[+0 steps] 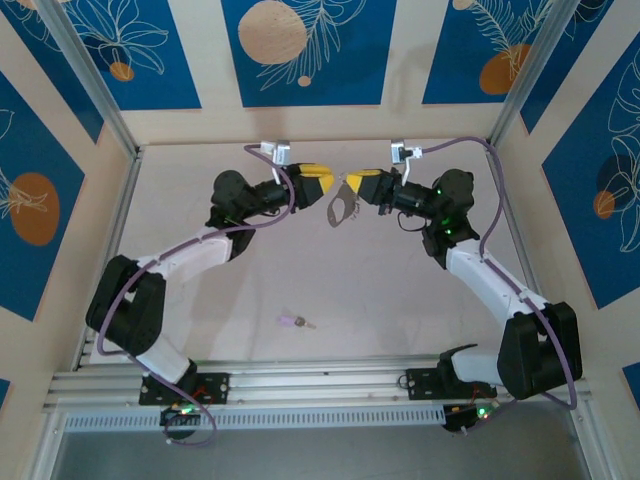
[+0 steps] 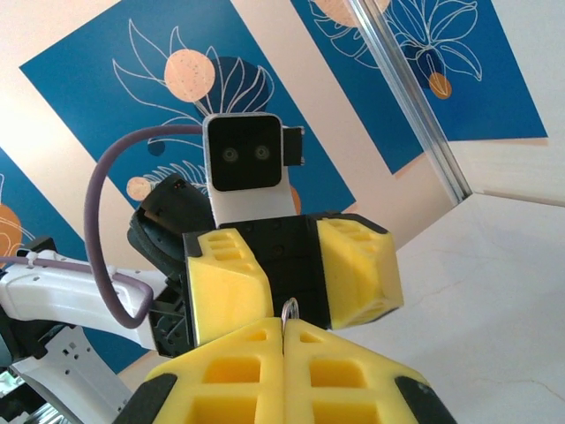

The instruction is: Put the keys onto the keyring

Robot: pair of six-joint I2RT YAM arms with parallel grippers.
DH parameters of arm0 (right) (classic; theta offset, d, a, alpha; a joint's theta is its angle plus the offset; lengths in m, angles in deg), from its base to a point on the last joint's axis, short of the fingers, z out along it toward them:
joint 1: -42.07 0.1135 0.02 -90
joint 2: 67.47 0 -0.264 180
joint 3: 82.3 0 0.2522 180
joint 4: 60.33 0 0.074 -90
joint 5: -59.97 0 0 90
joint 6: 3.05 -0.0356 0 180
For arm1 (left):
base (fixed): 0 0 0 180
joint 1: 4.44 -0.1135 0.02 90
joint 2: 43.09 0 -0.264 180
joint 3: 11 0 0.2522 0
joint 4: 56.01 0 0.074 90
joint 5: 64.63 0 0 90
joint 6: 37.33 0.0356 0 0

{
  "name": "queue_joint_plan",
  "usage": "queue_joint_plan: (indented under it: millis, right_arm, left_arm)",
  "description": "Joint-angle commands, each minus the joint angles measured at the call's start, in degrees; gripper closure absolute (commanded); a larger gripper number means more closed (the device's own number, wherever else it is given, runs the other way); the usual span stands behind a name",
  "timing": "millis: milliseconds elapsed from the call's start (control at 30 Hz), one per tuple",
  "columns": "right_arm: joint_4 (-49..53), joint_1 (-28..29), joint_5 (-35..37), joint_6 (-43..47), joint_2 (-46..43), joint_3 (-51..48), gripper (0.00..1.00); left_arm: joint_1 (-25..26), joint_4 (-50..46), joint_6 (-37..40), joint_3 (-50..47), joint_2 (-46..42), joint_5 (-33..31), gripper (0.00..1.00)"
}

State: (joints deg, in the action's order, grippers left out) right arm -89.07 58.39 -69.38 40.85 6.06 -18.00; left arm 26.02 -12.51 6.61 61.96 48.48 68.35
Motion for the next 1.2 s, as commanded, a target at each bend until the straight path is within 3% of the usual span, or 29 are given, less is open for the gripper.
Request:
queue_joint_plan:
  millis: [0,533,667,933,1000,1033,1167]
  right_arm:
    - [-2.76,0.69,1.21,-0.79,0.71,0.39,1.00]
    - [-3.11,1.54,1.58,-1.15,1.71,0.54,1.00]
    - [-3.11,1.53,1.65,-1.15,1.78,0.57,1.00]
    - [-2.01,1.54,1.93,-0.55,1.99,0.51,1.00]
    - [-0.36,1.20,1.91,-0.26,1.92,0.90,1.00]
    - [1.02,0.55,1.80,-0.04,1.49,1.13,0.97]
    - [6.29,-4.17,2.25,0.70,-2.95,-0.35,0.68]
  left_arm:
    - [0.82,4.34,-1.54,1.64,0.78,0.79,0.53]
    - [2.00,4.44,-1.55,2.85,1.31,1.49,0.56]
    - [2.31,4.49,-1.56,2.94,1.37,1.75,0.67]
    - [2.60,4.64,-1.34,3.35,1.47,2.19,0.99]
    - [2.62,4.11,-0.85,3.42,1.08,2.58,1.00]
    - [2.56,3.08,0.02,3.44,0.71,2.84,1.00]
    - [2.55,-5.52,6.58,4.44,-1.89,4.26,1.00]
